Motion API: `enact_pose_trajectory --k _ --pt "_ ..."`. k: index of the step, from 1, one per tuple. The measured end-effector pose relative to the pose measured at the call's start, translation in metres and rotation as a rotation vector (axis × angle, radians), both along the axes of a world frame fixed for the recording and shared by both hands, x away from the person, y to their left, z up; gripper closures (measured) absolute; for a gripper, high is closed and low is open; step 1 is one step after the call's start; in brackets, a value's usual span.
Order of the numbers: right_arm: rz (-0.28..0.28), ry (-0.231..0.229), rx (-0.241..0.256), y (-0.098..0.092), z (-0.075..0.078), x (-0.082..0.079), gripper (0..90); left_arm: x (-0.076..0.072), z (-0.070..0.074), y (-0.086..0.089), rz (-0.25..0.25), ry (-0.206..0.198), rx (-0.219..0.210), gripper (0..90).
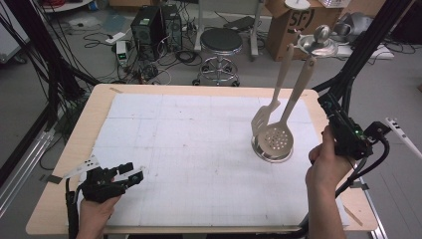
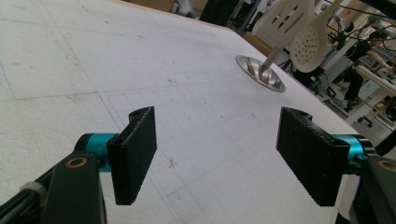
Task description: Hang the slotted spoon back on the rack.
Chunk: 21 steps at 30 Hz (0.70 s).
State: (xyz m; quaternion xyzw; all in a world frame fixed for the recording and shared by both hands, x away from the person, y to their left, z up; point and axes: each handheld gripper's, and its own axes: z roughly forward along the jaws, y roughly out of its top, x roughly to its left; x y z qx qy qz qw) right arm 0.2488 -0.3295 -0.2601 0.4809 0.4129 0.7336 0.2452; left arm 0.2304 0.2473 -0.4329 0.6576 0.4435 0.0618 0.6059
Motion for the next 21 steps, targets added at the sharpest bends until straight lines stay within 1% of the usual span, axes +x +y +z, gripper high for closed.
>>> enact_pose_trajectory --k 2,5,7,9,10,11,12,13,14,16,17,18,20,21 --pt "0.004 0.013 -0.009 -0.001 -0.004 -0.001 54.3 0.000 0.000 0.000 0.001 -0.003 0.000 29.4" --pt "0.010 0.032 -0.025 -0.004 -0.015 -0.003 48.1 0.000 0.000 0.000 0.001 -0.003 -0.001 29.4" --pt "0.014 0.058 -0.030 -0.006 -0.023 -0.002 42.5 0.000 0.000 -0.001 0.000 -0.007 -0.003 29.4" --pt "0.031 0.098 -0.035 -0.006 -0.031 -0.001 36.4 0.000 0.000 -0.001 0.000 -0.011 -0.008 29.4" --pt "0.039 0.117 -0.041 -0.006 -0.035 -0.001 32.2 0.000 0.001 -0.001 -0.005 -0.015 -0.007 29.4" --pt "0.037 0.131 -0.042 -0.005 -0.039 -0.001 23.6 -0.001 0.001 0.000 -0.003 -0.022 -0.017 29.2" --pt "0.051 0.132 -0.043 -0.005 -0.044 -0.001 19.9 -0.001 0.001 0.001 0.001 -0.030 -0.027 28.9" --pt "0.072 0.138 -0.049 -0.005 -0.049 -0.001 19.9 -0.002 0.002 0.002 0.002 -0.039 -0.032 28.6" --pt "0.080 0.142 -0.065 -0.004 -0.054 -0.002 19.7 -0.002 0.002 0.003 0.007 -0.044 -0.038 28.4" --pt "0.099 0.146 -0.095 -0.002 -0.063 -0.003 19.5 -0.002 0.002 0.004 0.011 -0.044 -0.031 28.4" --pt "0.107 0.157 -0.099 -0.001 -0.067 -0.003 19.5 -0.002 0.002 0.003 0.013 -0.043 -0.030 28.4" --pt "0.114 0.164 -0.117 -0.001 -0.072 -0.003 19.3 -0.002 0.002 0.003 0.014 -0.044 -0.031 28.4" --pt "0.138 0.167 -0.140 0.001 -0.080 -0.003 15.9 -0.001 0.002 0.003 0.015 -0.048 -0.031 28.2" --pt "0.152 0.174 -0.145 0.002 -0.084 -0.004 15.8 -0.001 0.002 0.003 0.017 -0.053 -0.029 28.1"
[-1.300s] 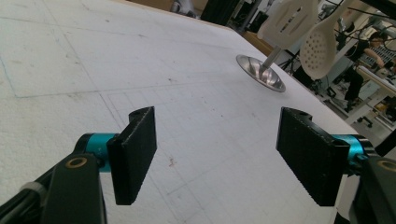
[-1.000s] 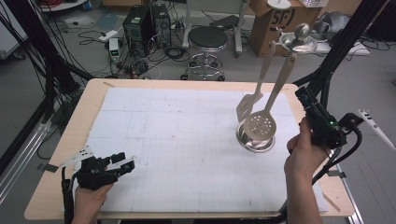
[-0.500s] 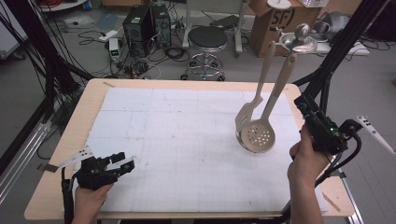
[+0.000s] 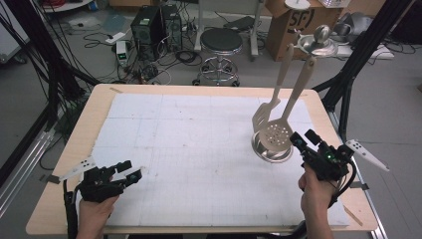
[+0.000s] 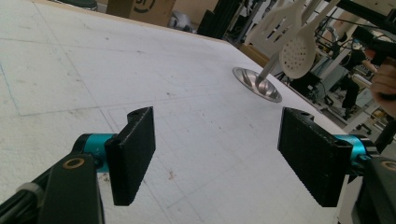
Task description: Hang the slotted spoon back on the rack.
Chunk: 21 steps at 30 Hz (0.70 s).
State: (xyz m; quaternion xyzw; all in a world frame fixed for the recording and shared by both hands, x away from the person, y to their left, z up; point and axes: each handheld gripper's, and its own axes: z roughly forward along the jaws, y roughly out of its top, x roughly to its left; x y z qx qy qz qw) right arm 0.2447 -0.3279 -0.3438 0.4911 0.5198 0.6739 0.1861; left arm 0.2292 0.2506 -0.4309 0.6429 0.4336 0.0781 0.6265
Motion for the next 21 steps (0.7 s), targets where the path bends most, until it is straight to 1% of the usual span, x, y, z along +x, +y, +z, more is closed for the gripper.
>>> enact_pose_trajectory --k 2,7,9,11,12,14,16,18,21 --pt "0.022 0.003 -0.012 0.002 -0.007 0.000 14.9 0.000 0.000 0.000 0.005 0.000 0.006 28.0" --pt "0.057 0.032 -0.077 0.011 -0.019 0.001 14.8 0.001 -0.002 -0.001 0.008 0.001 0.016 26.9" --pt "0.078 0.052 -0.101 0.016 -0.023 0.001 14.2 0.001 -0.002 -0.002 0.008 -0.001 0.022 25.0" --pt "0.103 0.078 -0.115 0.020 -0.029 0.003 10.7 0.002 -0.003 -0.003 0.016 0.000 0.020 22.3" --pt "0.111 0.090 -0.122 0.021 -0.032 0.003 10.7 0.002 -0.003 -0.003 0.019 -0.003 0.027 21.7" --pt "0.116 0.094 -0.142 0.024 -0.038 0.003 10.7 0.002 -0.003 -0.004 0.022 -0.004 0.031 20.1" --pt "0.124 0.103 -0.149 0.028 -0.043 0.001 10.7 0.003 -0.003 -0.006 0.025 -0.003 0.035 18.0" --pt "0.133 0.108 -0.174 0.031 -0.048 0.000 10.6 0.003 -0.003 -0.007 0.022 -0.003 0.043 17.4" --pt "0.165 0.118 -0.186 0.036 -0.054 -0.001 9.5 0.004 -0.003 -0.009 0.015 -0.010 0.045 16.2"
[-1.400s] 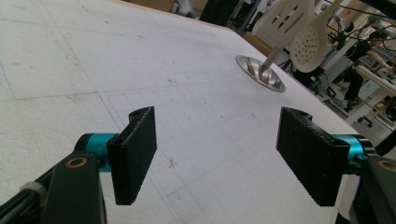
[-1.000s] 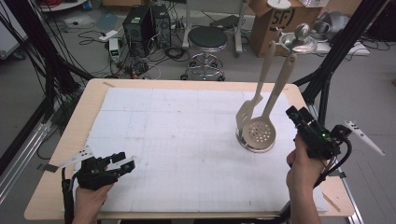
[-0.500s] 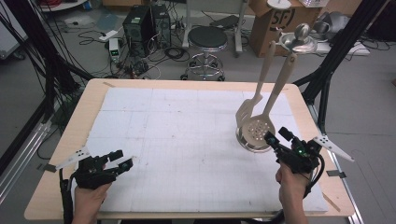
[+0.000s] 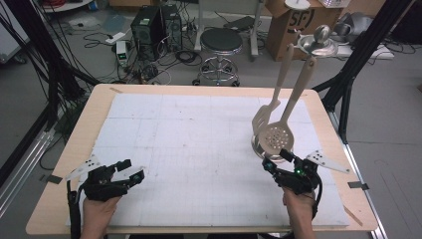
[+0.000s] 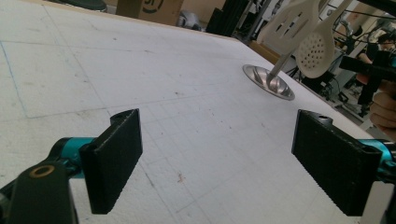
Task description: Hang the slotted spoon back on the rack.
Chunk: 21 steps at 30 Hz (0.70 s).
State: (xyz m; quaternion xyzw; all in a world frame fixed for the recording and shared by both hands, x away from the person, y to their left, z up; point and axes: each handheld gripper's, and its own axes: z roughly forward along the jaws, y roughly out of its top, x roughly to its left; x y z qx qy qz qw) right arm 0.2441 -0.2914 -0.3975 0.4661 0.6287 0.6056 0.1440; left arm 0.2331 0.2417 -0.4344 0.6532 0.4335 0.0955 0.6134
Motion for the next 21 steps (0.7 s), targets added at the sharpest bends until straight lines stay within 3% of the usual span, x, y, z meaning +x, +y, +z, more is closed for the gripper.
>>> enact_pose_trajectory --k 4,10,15,21 --pt "0.052 0.037 0.001 0.009 -0.009 0.000 2.0 0.002 -0.001 -0.004 -0.012 -0.001 0.008 14.5" --pt "0.098 0.050 -0.029 0.020 -0.014 0.000 2.0 0.002 0.000 -0.009 -0.031 -0.016 0.023 13.7" --pt "0.138 0.088 -0.044 0.029 -0.020 0.003 1.1 0.001 0.000 -0.008 -0.026 -0.016 0.029 13.7" --pt "0.146 0.093 -0.060 0.032 -0.022 0.003 1.2 0.001 0.000 -0.011 -0.028 -0.012 0.042 13.7"
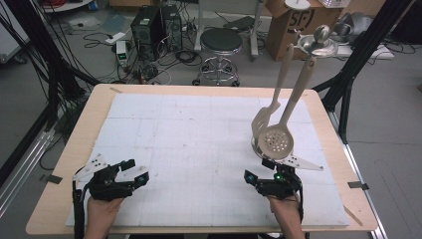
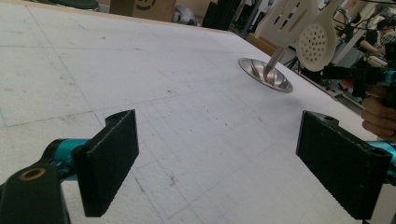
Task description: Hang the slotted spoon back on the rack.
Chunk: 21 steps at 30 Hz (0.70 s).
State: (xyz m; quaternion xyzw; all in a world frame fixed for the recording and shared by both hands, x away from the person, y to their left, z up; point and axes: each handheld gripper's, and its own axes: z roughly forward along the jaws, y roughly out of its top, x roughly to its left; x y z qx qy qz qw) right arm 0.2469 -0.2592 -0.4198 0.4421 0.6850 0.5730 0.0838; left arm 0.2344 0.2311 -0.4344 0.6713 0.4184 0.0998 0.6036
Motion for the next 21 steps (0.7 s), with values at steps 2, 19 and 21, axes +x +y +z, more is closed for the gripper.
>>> enact_pose_trajectory --k 2,19,21 --pt "-0.006 -0.002 0.000 -0.0016 -0.0008 -0.0003 1.2 0.0004 -0.0005 -0.0012 -0.006 0.005 0.004 13.7" --pt "-0.028 -0.003 0.008 -0.0047 -0.0021 -0.0007 1.2 0.0012 -0.0029 -0.0043 -0.016 0.015 0.012 13.7" --pt "-0.028 -0.003 0.009 -0.0047 -0.0022 -0.0006 1.2 0.0012 -0.0028 -0.0039 -0.018 0.016 0.011 13.8"
